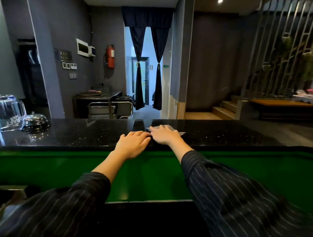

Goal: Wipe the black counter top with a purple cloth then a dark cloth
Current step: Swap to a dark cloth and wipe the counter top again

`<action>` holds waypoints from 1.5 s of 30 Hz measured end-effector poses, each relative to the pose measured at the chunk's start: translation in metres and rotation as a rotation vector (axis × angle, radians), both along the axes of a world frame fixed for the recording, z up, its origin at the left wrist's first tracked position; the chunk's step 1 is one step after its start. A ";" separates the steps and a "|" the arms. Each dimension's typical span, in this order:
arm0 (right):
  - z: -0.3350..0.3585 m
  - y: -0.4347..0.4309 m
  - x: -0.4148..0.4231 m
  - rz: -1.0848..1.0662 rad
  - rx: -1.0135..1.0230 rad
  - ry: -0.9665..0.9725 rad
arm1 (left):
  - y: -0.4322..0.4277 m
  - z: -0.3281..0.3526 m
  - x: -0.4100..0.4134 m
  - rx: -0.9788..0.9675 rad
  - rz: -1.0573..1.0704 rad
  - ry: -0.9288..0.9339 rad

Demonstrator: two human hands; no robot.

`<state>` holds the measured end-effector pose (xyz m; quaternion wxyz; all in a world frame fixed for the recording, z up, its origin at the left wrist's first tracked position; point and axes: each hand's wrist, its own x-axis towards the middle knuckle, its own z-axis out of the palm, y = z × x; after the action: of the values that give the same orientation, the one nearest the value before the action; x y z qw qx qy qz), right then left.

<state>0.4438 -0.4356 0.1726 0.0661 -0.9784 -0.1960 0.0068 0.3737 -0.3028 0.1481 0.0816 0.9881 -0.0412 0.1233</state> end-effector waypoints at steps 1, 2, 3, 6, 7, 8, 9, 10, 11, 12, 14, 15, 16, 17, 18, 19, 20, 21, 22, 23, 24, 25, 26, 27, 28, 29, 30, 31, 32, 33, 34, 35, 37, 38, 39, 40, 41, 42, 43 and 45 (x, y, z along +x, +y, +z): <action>0.000 -0.001 -0.003 0.040 -0.005 0.006 | 0.001 0.000 0.000 -0.015 -0.008 -0.004; 0.002 -0.007 -0.007 0.066 0.001 0.016 | 0.001 0.000 0.000 -0.028 -0.017 -0.001; 0.003 -0.017 -0.007 0.081 0.007 0.026 | 0.002 0.001 0.000 -0.034 -0.023 0.004; 0.005 -0.058 -0.007 0.010 0.054 0.033 | 0.009 0.005 0.001 -0.046 -0.091 0.031; 0.004 -0.075 -0.004 -0.050 0.070 0.027 | 0.015 0.007 0.000 -0.051 -0.136 0.047; 0.003 -0.093 -0.002 -0.122 0.074 0.017 | 0.023 0.009 0.000 -0.059 -0.185 0.071; 0.002 -0.108 0.000 -0.194 0.066 0.009 | 0.035 0.011 0.000 -0.066 -0.224 0.093; 0.001 -0.121 0.002 -0.266 0.054 0.012 | 0.048 0.013 0.000 -0.066 -0.243 0.109; 0.000 -0.127 0.002 -0.333 0.044 0.022 | 0.061 0.012 -0.001 -0.057 -0.241 0.115; 0.000 -0.128 0.001 -0.394 0.032 0.033 | 0.070 0.011 -0.003 -0.046 -0.230 0.116; -0.002 -0.114 -0.002 -0.515 -0.017 0.027 | 0.076 0.009 -0.007 -0.017 -0.210 0.102; -0.002 -0.103 -0.003 -0.565 -0.034 0.022 | 0.073 0.009 -0.008 0.005 -0.204 0.086; -0.002 -0.090 -0.006 -0.583 -0.043 0.019 | 0.070 0.009 -0.010 0.024 -0.199 0.075; -0.001 -0.076 -0.009 -0.561 -0.046 0.014 | 0.068 0.010 -0.013 0.032 -0.196 0.067; -0.002 -0.061 -0.011 -0.508 -0.045 0.001 | 0.067 0.010 -0.014 0.033 -0.193 0.062; -0.003 -0.045 -0.013 -0.436 -0.043 -0.017 | 0.068 0.011 -0.015 0.029 -0.186 0.064; -0.003 -0.028 -0.016 -0.354 -0.040 -0.034 | 0.069 0.011 -0.015 0.023 -0.180 0.074; -0.004 -0.012 -0.021 -0.272 -0.036 -0.047 | 0.070 0.012 -0.014 0.013 -0.177 0.092; -0.005 0.002 -0.026 -0.196 -0.036 -0.052 | 0.071 0.012 -0.014 -0.002 -0.178 0.111; -0.007 0.013 -0.031 -0.127 -0.045 -0.047 | 0.071 0.012 -0.014 -0.013 -0.182 0.121; -0.007 0.018 -0.035 -0.066 -0.051 -0.034 | 0.070 0.013 -0.014 -0.018 -0.185 0.124; -0.006 0.018 -0.035 -0.011 -0.049 -0.013 | 0.070 0.014 -0.014 -0.022 -0.186 0.125; -0.005 0.012 -0.033 0.033 -0.041 0.016 | 0.070 0.015 -0.014 -0.032 -0.185 0.127; -0.003 0.002 -0.031 0.057 -0.029 0.046 | 0.071 0.015 -0.015 -0.042 -0.184 0.126; -0.001 -0.010 -0.026 0.061 -0.016 0.070 | 0.071 0.016 -0.015 -0.049 -0.183 0.125; 0.000 -0.023 -0.019 0.038 -0.006 0.084 | 0.070 0.016 -0.017 -0.053 -0.181 0.122; 0.001 -0.038 -0.013 -0.010 -0.006 0.090 | 0.070 0.016 -0.018 -0.055 -0.178 0.117; 0.002 -0.051 -0.007 -0.069 -0.013 0.089 | 0.069 0.016 -0.018 -0.055 -0.175 0.107; 0.003 -0.064 -0.001 -0.122 -0.018 0.089 | 0.069 0.015 -0.017 -0.054 -0.171 0.100; 0.004 -0.074 0.004 -0.163 -0.020 0.091 | 0.069 0.015 -0.017 -0.049 -0.168 0.095; 0.005 -0.082 0.009 -0.195 -0.021 0.095 | 0.069 0.015 -0.016 -0.041 -0.166 0.093; 0.005 -0.088 0.016 -0.219 -0.020 0.097 | 0.069 0.014 -0.015 -0.030 -0.163 0.088; 0.005 -0.091 0.032 -0.245 -0.015 0.103 | 0.069 0.012 -0.014 -0.003 -0.158 0.069; 0.004 -0.091 0.042 -0.253 -0.013 0.104 | 0.068 0.011 -0.013 0.009 -0.158 0.062; 0.004 -0.089 0.051 -0.262 -0.013 0.107 | 0.068 0.010 -0.012 0.016 -0.157 0.058; 0.005 -0.086 0.060 -0.273 -0.016 0.111 | 0.068 0.009 -0.010 0.023 -0.155 0.053; 0.006 -0.083 0.070 -0.283 -0.021 0.112 | 0.068 0.009 -0.009 0.030 -0.154 0.047; 0.006 -0.079 0.081 -0.290 -0.026 0.110 | 0.069 0.009 -0.007 0.039 -0.152 0.041; 0.005 -0.074 0.093 -0.298 -0.031 0.107 | 0.069 0.009 -0.006 0.050 -0.151 0.035; 0.003 -0.058 0.117 -0.309 -0.052 0.102 | 0.070 0.009 -0.004 0.073 -0.147 0.031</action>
<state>0.5603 -0.4940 0.1757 0.0507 -0.9966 -0.0393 0.0512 0.3696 -0.2328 0.1568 0.0548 0.9866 -0.1168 0.1000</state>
